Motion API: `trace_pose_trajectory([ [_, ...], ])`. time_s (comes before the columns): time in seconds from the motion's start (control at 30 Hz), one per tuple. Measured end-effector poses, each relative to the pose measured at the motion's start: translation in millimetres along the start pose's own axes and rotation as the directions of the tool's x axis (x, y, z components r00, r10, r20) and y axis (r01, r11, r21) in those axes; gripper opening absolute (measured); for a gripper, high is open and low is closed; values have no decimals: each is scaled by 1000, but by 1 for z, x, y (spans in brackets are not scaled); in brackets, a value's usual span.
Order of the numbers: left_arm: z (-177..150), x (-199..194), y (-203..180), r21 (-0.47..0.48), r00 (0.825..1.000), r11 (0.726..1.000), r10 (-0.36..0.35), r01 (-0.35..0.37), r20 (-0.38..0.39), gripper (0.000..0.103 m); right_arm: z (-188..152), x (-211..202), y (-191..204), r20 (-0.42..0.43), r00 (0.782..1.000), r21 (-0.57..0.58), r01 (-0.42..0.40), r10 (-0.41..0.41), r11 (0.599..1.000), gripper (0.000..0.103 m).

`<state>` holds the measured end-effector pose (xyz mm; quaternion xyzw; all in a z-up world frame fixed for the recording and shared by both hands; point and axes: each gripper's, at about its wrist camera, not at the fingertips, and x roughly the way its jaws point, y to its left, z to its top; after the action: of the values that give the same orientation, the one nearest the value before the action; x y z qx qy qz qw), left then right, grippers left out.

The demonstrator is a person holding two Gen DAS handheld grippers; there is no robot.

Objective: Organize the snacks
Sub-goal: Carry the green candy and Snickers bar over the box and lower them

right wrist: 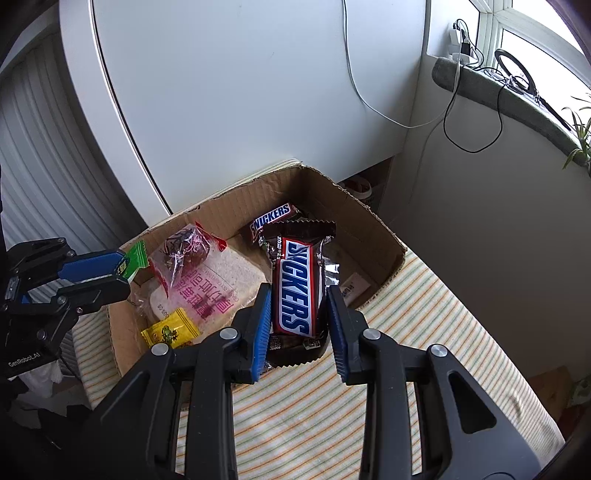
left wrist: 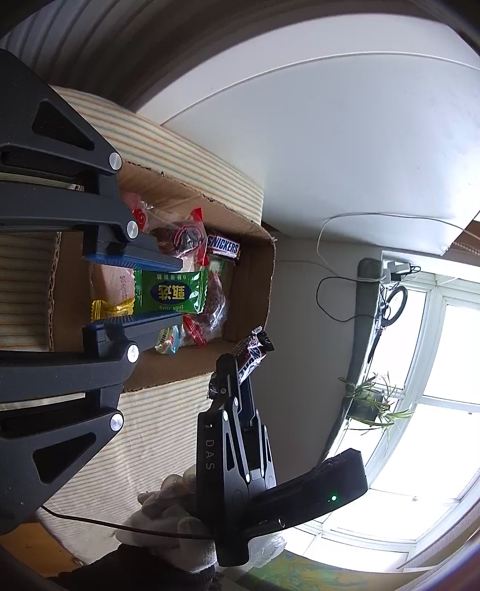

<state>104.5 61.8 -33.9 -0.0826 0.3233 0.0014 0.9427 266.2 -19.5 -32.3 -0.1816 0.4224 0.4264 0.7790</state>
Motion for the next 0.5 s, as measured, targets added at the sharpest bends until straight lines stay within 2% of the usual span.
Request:
trace_pose_trajectory([
  [0.5, 6, 8, 5, -7, 1000, 1000, 22, -22, -8, 20, 13, 35, 6, -30, 999, 14, -22, 22, 1000, 30],
])
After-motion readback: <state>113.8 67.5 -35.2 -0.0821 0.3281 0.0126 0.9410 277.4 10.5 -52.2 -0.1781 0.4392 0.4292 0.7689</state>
